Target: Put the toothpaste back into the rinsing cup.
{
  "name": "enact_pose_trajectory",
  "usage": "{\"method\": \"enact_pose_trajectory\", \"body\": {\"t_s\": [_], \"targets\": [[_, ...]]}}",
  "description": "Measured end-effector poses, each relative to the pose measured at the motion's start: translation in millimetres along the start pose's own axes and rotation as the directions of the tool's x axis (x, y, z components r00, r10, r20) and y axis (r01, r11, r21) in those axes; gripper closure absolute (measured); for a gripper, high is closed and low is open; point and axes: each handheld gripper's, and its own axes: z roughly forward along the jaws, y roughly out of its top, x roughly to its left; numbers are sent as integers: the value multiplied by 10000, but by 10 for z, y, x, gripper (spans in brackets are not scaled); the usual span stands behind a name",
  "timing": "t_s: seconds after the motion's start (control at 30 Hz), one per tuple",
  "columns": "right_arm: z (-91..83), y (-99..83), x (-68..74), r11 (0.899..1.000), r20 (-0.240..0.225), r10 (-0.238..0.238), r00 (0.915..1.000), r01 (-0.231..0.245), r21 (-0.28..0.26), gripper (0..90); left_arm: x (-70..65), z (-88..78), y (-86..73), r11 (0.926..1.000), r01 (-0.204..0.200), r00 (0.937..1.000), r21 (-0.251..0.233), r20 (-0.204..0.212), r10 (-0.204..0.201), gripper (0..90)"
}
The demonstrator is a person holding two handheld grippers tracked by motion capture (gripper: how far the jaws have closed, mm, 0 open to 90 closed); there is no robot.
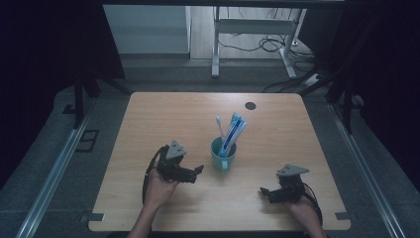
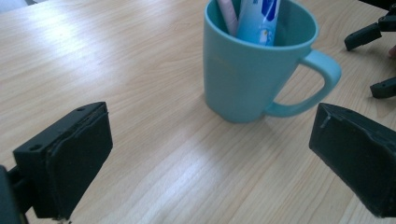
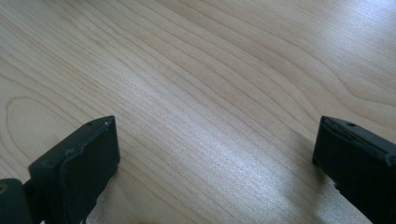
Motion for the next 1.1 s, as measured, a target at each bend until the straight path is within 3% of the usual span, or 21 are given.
{"method": "enact_pose_trajectory", "body": {"t_s": [0.5,0.8,1.1], "targets": [[-2,0,3,10000,-1,44,10000,-44,24,4,71,-113,-344,9995,225,9989,207,-407,-216,1],[0,0,1,10000,9,14,10000,-14,-8,6,87,-85,-554,9972,507,9975,553,-513,-479,2],[-1,0,0,10000,6,17,10000,-17,-9,7,92,-15,-664,9925,601,9968,1069,-596,-540,2]]}}
